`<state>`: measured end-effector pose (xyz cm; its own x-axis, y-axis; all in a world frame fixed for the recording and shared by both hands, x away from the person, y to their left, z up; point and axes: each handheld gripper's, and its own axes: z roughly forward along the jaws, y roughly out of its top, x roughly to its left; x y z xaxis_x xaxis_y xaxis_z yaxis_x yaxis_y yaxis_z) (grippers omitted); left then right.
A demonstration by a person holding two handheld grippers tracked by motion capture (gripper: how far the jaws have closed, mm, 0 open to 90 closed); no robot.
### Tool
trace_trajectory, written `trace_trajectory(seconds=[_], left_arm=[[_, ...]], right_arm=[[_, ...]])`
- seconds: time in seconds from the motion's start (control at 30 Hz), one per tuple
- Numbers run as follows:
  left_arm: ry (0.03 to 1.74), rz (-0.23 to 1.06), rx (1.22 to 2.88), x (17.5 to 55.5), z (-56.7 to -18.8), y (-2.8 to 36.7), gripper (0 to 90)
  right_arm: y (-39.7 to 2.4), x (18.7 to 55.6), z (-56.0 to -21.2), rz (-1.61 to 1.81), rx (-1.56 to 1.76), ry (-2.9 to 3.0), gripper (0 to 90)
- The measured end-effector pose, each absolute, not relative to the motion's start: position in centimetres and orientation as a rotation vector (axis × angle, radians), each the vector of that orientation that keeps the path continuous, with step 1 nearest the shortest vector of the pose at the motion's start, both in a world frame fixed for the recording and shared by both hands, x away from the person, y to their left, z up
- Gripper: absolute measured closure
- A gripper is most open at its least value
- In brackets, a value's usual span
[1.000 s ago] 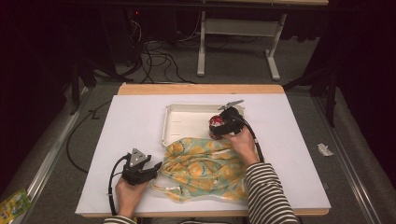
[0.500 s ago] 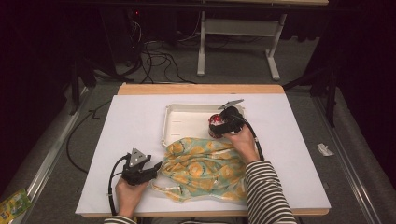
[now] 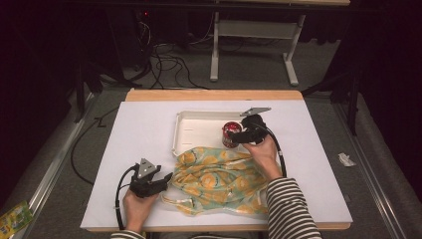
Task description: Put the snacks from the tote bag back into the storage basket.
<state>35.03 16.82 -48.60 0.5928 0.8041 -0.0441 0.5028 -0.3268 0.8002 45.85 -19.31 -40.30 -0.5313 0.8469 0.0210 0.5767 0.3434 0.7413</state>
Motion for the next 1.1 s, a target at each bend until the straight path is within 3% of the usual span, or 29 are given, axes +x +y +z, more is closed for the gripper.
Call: trace_trajectory(seconds=[0.63,1.1], left_arm=[[1.04,0.452,1.977,35.0,-48.5,17.2,45.1],[1.033,0.443,1.948,35.0,-48.4,17.4,45.5]], right_arm=[[-22.5,41.8,-38.2,1.112,1.28,2.136,38.8],[-25.5,38.3,-38.5,1.166,1.298,2.086,42.2]])
